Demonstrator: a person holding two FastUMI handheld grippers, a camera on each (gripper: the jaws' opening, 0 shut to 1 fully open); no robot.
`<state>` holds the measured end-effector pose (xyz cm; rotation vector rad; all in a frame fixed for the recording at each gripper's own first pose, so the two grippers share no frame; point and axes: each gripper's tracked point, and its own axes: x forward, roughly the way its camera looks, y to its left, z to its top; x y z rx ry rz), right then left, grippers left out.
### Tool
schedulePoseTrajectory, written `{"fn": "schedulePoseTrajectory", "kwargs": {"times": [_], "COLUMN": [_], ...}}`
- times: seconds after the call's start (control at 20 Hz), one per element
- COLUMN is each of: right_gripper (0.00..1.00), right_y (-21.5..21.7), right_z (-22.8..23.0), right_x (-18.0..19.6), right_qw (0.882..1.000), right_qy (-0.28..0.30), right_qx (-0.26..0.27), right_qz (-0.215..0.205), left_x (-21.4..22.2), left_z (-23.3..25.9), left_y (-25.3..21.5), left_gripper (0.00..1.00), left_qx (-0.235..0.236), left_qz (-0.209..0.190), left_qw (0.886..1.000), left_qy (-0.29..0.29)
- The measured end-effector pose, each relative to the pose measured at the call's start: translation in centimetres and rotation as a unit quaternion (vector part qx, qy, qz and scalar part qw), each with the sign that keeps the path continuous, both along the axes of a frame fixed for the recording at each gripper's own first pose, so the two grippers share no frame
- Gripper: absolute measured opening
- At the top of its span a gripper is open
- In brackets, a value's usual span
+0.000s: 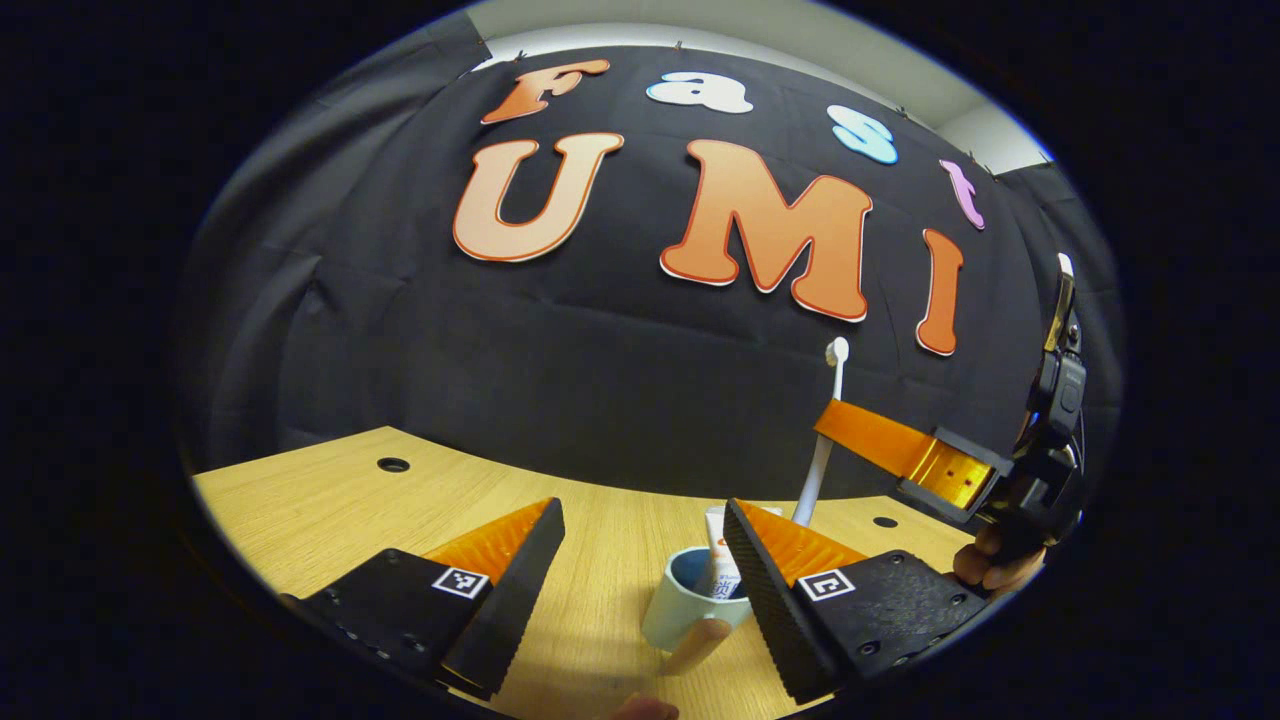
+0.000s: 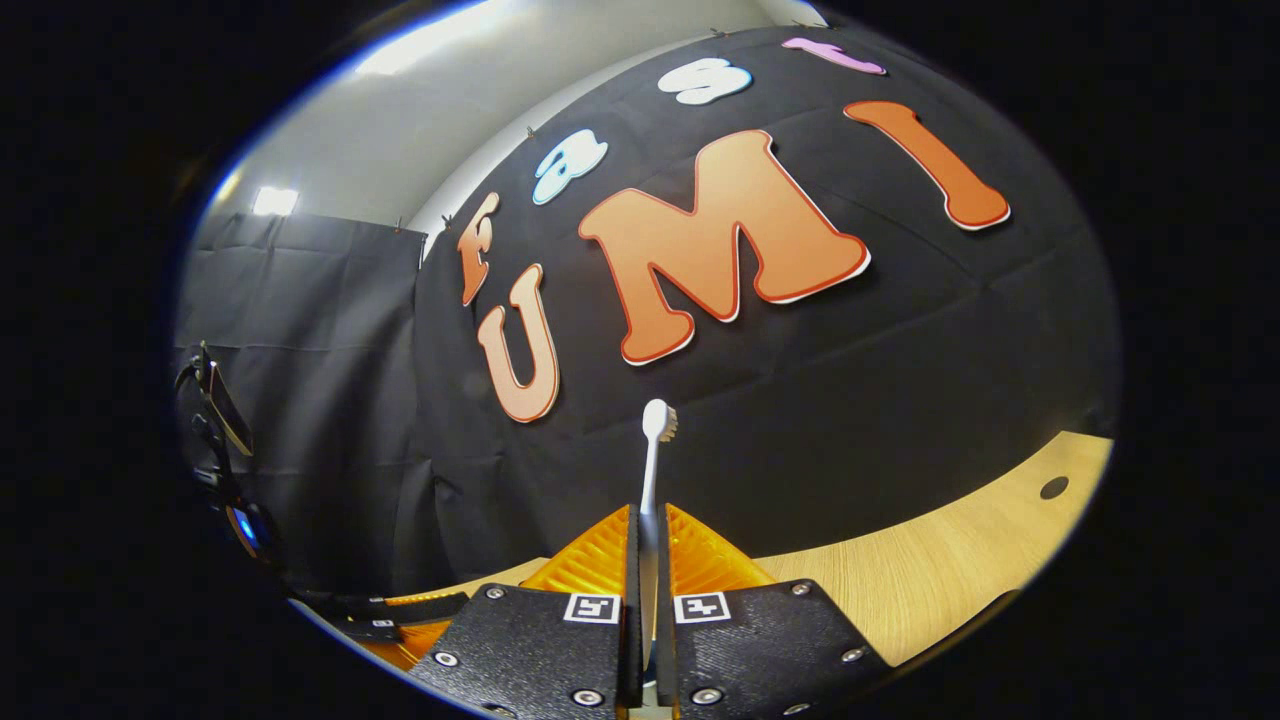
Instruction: Put the toothbrush and toothpaste on the desktop into the cup, then pick up the cup and place it on the coaster on the desktop.
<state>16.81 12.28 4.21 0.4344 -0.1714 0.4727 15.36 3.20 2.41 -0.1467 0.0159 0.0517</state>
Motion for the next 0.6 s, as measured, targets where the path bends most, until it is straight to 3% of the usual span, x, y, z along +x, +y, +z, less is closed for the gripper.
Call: {"fn": "schedulePoseTrajectory", "kwargs": {"times": [0.35, 0.6], "right_gripper": [0.05, 0.1], "right_y": [1.5, 1.5], "right_z": [-2.8, -4.2], "right_x": [1.6, 1.3], "right_qw": [1.0, 0.999], "right_qy": [0.0, 0.013], "right_qx": [-0.015, -0.047], "right_qz": [-0.008, 0.0], "left_x": [-0.6, -0.4], "left_z": [-0.8, -1.7], "left_y": [1.6, 0.9], "left_gripper": [0.96, 0.96], "left_qx": [0.005, 0.017], "left_qz": [0.025, 0.018], "left_qw": [1.0, 0.999], "left_qy": [-0.003, 0.024]}}
